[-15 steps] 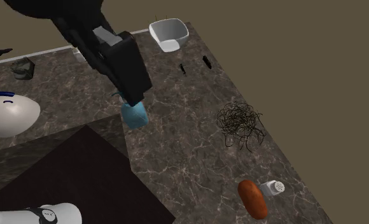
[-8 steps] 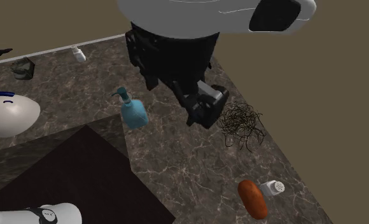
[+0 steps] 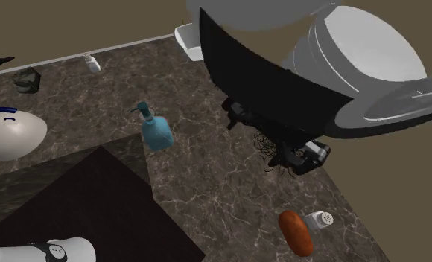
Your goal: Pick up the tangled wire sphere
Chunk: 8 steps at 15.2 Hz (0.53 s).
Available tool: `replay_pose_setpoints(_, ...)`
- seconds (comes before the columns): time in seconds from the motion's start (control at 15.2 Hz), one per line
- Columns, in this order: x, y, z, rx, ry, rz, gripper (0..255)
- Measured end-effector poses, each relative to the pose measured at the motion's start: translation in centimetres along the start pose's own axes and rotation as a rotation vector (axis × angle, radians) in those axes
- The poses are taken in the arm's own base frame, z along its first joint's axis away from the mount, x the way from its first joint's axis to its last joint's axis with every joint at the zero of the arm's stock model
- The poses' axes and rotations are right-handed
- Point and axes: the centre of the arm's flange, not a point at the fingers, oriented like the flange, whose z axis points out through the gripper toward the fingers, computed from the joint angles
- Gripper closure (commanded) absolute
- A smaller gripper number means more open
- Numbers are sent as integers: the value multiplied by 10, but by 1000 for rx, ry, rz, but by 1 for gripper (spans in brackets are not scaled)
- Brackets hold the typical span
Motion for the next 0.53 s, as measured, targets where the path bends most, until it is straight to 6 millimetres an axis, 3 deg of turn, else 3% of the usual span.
replay_pose_setpoints(0.53,59,83,61,112,-30,-28,0)
